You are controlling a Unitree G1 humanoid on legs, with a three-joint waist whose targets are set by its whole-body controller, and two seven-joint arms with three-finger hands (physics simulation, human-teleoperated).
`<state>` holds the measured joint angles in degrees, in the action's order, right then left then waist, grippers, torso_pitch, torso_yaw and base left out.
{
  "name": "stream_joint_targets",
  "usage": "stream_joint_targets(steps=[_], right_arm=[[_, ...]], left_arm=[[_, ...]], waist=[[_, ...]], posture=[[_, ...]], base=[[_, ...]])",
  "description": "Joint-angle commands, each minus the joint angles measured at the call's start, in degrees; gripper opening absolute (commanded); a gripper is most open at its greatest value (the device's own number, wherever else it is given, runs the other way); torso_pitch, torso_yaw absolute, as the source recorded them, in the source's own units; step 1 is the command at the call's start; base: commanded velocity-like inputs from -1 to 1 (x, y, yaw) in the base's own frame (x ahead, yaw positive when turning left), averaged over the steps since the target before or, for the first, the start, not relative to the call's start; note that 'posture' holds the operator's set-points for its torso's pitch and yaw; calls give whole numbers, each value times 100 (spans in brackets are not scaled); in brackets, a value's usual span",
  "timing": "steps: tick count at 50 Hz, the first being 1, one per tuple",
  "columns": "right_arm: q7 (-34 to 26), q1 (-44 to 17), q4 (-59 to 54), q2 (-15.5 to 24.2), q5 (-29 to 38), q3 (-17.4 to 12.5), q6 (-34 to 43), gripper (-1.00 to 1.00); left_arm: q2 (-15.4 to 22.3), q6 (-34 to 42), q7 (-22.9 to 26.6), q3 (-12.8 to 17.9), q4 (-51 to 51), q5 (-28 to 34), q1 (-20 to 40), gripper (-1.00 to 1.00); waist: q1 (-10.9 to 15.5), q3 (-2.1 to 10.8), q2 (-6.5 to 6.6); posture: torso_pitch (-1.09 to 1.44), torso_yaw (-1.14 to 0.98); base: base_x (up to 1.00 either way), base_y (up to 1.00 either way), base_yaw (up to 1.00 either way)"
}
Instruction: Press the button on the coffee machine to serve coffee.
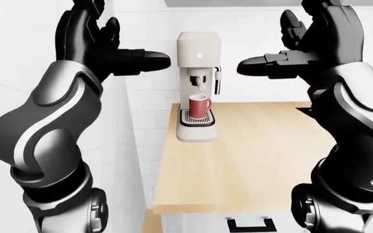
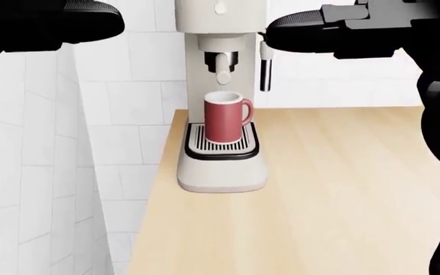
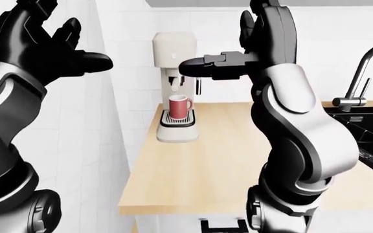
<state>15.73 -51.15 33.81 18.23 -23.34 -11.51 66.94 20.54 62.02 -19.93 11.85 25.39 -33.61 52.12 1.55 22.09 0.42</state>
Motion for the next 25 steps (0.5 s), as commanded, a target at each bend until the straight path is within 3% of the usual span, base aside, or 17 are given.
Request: stream_joint_targets(steps=[1,8,13,25], right_arm=[[31,-246,25,13,12,-26,-99,100],[87,-409,-168,-70,61,73,-194,100],[-89,-722,-884,-93,334,285,-542,100],[-278,-1326,-1713,-434,728,424,-758,100]], left_arm=[[33,-153,20,23,25,89,166,100],[-6,-174,123,28,23,172,148,100],[70,-308,330,-180,59,485,90,100],[-65,-186,359,59,51,543,197,100]], waist=[[1,3,1],[2,37,13],[-18,110,32],[-25,153,62]], posture=[[-69,0],[-71,0],[-75,0],[-75,0]], base=[[0,0,0],[0,0,0],[0,0,0],[0,0,0]])
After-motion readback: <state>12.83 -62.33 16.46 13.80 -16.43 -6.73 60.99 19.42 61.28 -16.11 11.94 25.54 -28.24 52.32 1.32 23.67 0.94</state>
